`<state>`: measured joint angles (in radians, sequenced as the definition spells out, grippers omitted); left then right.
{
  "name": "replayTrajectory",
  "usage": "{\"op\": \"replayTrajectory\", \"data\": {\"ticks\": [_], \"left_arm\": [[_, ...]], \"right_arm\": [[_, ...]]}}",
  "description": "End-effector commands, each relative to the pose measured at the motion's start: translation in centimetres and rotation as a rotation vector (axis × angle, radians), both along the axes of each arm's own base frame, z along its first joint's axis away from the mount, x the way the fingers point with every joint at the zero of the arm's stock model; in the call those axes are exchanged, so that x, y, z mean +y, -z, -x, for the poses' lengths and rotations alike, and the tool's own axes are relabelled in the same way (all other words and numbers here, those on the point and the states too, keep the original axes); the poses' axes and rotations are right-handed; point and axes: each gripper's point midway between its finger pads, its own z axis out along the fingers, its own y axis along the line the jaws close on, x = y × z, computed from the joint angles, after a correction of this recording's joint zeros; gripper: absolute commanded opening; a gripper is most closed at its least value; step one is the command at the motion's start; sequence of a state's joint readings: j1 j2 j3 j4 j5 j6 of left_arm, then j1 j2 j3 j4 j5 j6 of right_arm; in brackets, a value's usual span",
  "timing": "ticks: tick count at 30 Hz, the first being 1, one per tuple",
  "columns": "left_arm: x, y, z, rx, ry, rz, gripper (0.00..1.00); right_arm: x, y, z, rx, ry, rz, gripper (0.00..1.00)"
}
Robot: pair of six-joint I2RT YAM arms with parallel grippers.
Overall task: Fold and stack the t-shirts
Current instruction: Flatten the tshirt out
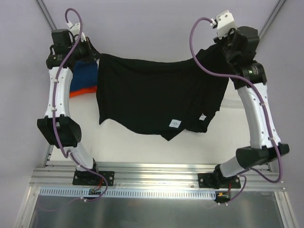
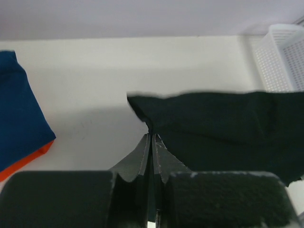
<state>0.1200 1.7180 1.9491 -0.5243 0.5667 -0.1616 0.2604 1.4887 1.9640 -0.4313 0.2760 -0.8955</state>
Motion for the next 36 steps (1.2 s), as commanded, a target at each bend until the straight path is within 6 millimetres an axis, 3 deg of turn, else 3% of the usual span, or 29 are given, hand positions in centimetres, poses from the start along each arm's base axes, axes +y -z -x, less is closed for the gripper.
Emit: {"op": "replayTrajectory", "data": {"ticks": [1,6,8,9,10,11,12,13,14,16,17,20,24,25,26,27,30,33,36], "left_arm": [[0.8,-5.8,0.4,-0.169,-0.013,-0.054,0.0],[0.2,-7.5,2.2,-0.205,0.013,-0.045,0.0],[-0.2,-8.5,4.1,-0.221,0.019,-0.032,0.0],[-0.7,-7.3,4.7,-0.187,0.035,-0.015,0.0],[-1.0,-8.1,6.4,-0.205,0.04,-0.01,0.0],[-1.2,-7.6,7.2,-0.193,0.046,-0.001,0.0],[-1.6,-5.2,7.8,-0.127,0.057,0.025,0.0],[-2.0,-5.2,9.4,-0.128,0.067,0.034,0.0],[-2.4,-2.3,10.1,-0.055,0.082,0.057,0.0],[-3.1,-0.6,11.8,0.008,0.104,0.091,0.0],[-3.3,1.7,12.4,0.078,0.108,0.113,0.0],[-4.8,5.3,14.5,0.242,0.157,0.215,0.0],[-6.1,8.3,16.6,0.376,0.184,0.313,0.0],[-6.4,8.7,16.9,0.39,0.199,0.319,0.06],[-6.4,9.1,17.0,0.404,0.197,0.322,0.2],[-6.3,9.4,16.8,0.417,0.189,0.325,0.51],[-6.3,9.8,15.7,0.445,0.195,0.334,0.79],[-6.1,9.9,14.4,0.476,0.207,0.331,0.82],[-5.9,12.3,12.4,0.568,0.21,0.35,0.81]], "right_arm": [[-1.0,-4.0,-1.0,-0.13,0.033,-0.091,0.0],[-1.2,-4.7,-0.7,-0.134,0.034,-0.124,0.0],[-1.1,-5.0,1.1,-0.134,0.005,-0.153,0.01],[-0.4,-3.9,1.5,-0.102,-0.031,-0.151,0.01],[-0.3,-3.6,3.1,-0.078,-0.048,-0.164,0.0],[0.0,-3.0,3.9,-0.048,-0.064,-0.198,0.0],[0.8,-1.3,4.3,0.008,-0.102,-0.212,0.0],[1.0,-0.2,5.7,0.055,-0.116,-0.227,0.0],[1.5,0.9,6.2,0.095,-0.14,-0.241,0.01],[3.3,4.1,7.0,0.202,-0.221,-0.27,0.0],[4.0,4.7,7.5,0.23,-0.251,-0.285,0.01],[6.4,8.3,8.0,0.397,-0.309,-0.356,0.01],[8.9,13.3,8.4,0.63,-0.333,-0.473,0.0],[9.2,14.6,8.8,0.695,-0.315,-0.505,0.01],[9.7,15.7,9.0,0.744,-0.32,-0.524,0.0],[9.9,16.6,9.0,0.777,-0.31,-0.537,0.0],[10.6,18.9,9.5,0.84,-0.291,-0.583,0.0],[11.4,20.8,10.4,0.896,-0.286,-0.574,0.01],[11.9,21.2,11.4,0.929,-0.296,-0.556,0.0]]}}
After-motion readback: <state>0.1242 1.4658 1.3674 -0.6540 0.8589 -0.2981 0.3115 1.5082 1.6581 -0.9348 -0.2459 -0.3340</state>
